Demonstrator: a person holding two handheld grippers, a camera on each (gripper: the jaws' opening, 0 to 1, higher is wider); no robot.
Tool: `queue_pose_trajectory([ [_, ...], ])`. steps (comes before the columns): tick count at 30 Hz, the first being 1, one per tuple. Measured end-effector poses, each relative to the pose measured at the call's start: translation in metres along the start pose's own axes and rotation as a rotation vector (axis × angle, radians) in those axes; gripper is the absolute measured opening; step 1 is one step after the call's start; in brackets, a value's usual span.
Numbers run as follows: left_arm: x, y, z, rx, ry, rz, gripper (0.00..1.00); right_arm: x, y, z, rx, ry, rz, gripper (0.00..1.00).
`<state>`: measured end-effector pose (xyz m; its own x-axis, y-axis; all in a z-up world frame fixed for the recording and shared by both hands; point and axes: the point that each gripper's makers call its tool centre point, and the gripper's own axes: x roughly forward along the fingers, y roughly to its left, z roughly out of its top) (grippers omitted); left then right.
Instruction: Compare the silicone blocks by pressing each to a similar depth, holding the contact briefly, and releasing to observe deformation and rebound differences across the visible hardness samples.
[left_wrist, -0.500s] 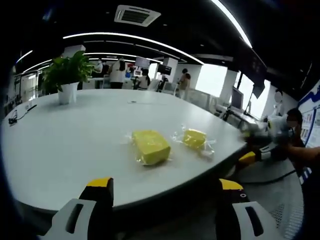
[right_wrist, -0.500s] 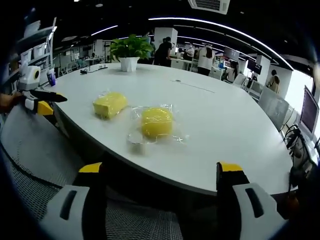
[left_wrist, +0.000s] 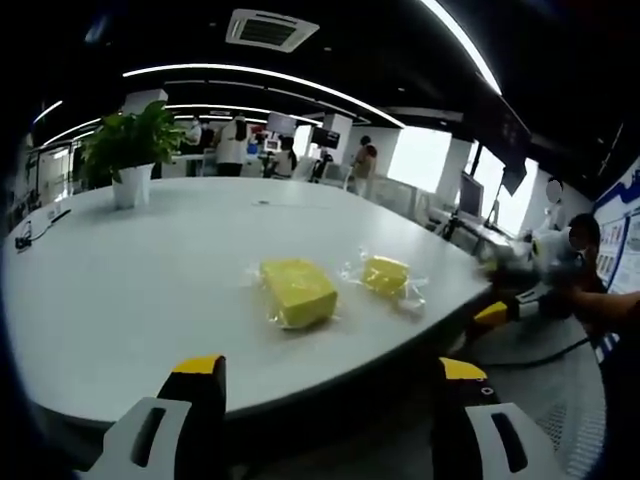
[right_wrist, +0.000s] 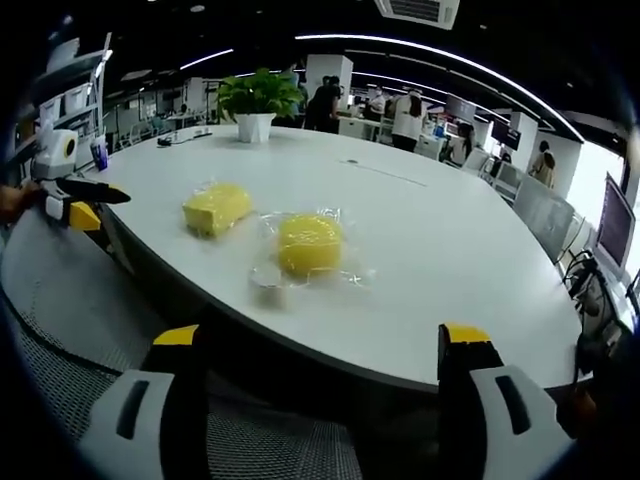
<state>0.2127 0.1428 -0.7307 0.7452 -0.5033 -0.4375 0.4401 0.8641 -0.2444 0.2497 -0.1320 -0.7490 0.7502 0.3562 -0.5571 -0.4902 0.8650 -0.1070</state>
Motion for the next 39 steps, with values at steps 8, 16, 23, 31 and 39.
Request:
queue_pose_trajectory([
  [8, 0.002, 0.006, -0.003, -0.005, 0.01, 0.009, 0.88, 0.001, 0.004, -0.001, -0.008, 0.01, 0.023, 0.93],
  [16, 0.002, 0.01, -0.004, -0.01, 0.008, 0.016, 0.88, 0.0, 0.002, 0.0, -0.014, -0.002, 0.013, 0.94],
  [23, 0.001, 0.013, -0.002, -0.012, -0.004, 0.027, 0.9, 0.0, 0.003, 0.001, -0.024, -0.004, 0.015, 0.95],
  [31, 0.001, 0.012, -0.002, -0.014, 0.0, 0.024, 0.9, 0.0, 0.003, 0.001, -0.023, -0.005, 0.01, 0.95],
  [39, 0.002, 0.015, -0.004, -0.013, 0.001, 0.033, 0.93, -0.001, 0.002, 0.003, -0.03, -0.012, 0.002, 0.96],
])
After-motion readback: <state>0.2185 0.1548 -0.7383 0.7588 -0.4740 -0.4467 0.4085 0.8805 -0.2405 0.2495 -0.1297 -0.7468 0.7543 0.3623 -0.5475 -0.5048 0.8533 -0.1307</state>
